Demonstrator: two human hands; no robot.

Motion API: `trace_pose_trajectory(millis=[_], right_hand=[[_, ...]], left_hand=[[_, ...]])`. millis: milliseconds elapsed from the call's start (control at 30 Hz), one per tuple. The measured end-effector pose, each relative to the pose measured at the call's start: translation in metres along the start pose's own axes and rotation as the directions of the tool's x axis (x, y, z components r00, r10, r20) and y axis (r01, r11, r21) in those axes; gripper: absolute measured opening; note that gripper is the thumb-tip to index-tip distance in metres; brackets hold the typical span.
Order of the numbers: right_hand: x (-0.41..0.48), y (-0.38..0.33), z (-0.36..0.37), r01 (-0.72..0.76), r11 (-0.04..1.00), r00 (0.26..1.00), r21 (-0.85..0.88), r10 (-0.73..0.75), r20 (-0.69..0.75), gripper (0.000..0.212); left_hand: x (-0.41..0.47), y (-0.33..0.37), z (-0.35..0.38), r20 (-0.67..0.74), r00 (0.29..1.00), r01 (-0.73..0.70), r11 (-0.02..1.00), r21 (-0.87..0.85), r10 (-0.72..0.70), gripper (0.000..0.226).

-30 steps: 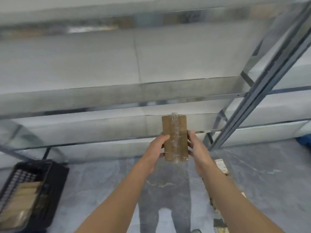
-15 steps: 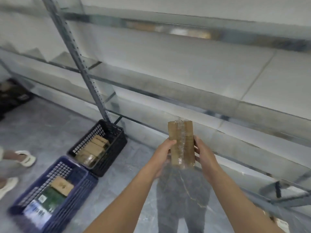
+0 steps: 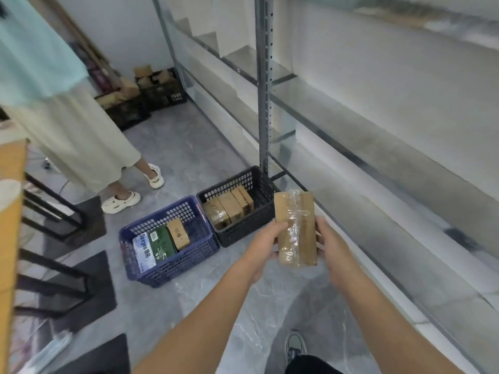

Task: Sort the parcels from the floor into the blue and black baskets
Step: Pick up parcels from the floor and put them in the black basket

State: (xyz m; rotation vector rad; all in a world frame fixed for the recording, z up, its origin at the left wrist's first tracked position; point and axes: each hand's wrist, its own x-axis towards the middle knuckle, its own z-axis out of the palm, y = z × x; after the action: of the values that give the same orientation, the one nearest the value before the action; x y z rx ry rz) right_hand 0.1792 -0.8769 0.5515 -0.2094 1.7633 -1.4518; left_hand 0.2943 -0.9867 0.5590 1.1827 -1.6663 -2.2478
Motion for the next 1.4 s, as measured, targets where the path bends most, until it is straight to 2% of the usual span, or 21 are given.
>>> trace_pose_trajectory(millis=[333, 500, 667, 800, 900, 1000, 1167, 1233, 1333, 1400], right_hand=[[0.083, -0.010, 0.075, -0.071, 0.977, 0.957, -0.202, 0.124, 0.263, 0.044], [0.121, -0.008, 0.132, -0.107, 0.958, 0.929, -0.266, 0.192, 0.317, 0.039], [0.166, -0.002, 0.208, -0.134, 0.934, 0.915, -0.333, 0.245, 0.321, 0.036], [0.198, 0.006, 0.276, -0.206, 0.905, 0.903, -0.373, 0.322, 0.284, 0.050], [0.221, 0.009, 0.323, -0.235, 0.890, 0.897, -0.391, 0.354, 0.266, 0.041], [0.241, 0.010, 0.364, -0.256, 0.875, 0.885, -0.412, 0.383, 0.264, 0.041], [0.283, 0.024, 0.407, -0.291, 0.855, 0.864, -0.429, 0.427, 0.265, 0.047], [0.305, 0.029, 0.422, -0.317, 0.839, 0.849, -0.441, 0.459, 0.262, 0.056], [0.343, 0.041, 0.439, -0.368, 0.819, 0.825, -0.441, 0.506, 0.252, 0.052], [0.371, 0.051, 0.450, -0.391, 0.798, 0.797, -0.458, 0.543, 0.264, 0.059]], left_hand=[[0.029, 0.005, -0.071, -0.274, 0.957, 0.056, 0.985, -0.162, -0.099, 0.028], [0.051, -0.002, -0.125, -0.322, 0.934, 0.082, 0.968, -0.235, -0.157, 0.016], [0.087, -0.010, -0.202, -0.347, 0.917, 0.108, 0.959, -0.262, -0.198, 0.027], [0.114, -0.013, -0.271, -0.373, 0.891, 0.142, 0.939, -0.313, -0.259, 0.036], [0.131, -0.014, -0.318, -0.365, 0.881, 0.167, 0.920, -0.355, -0.301, 0.030], [0.152, -0.015, -0.358, -0.354, 0.872, 0.203, 0.907, -0.369, -0.339, 0.029], [0.191, -0.018, -0.408, -0.342, 0.849, 0.261, 0.882, -0.392, -0.403, 0.031], [0.210, -0.021, -0.423, -0.344, 0.838, 0.278, 0.874, -0.398, -0.424, 0.029], [0.242, -0.027, -0.443, -0.357, 0.795, 0.330, 0.844, -0.423, -0.490, 0.030], [0.266, -0.035, -0.455, -0.378, 0.764, 0.351, 0.829, -0.436, -0.523, 0.030]])
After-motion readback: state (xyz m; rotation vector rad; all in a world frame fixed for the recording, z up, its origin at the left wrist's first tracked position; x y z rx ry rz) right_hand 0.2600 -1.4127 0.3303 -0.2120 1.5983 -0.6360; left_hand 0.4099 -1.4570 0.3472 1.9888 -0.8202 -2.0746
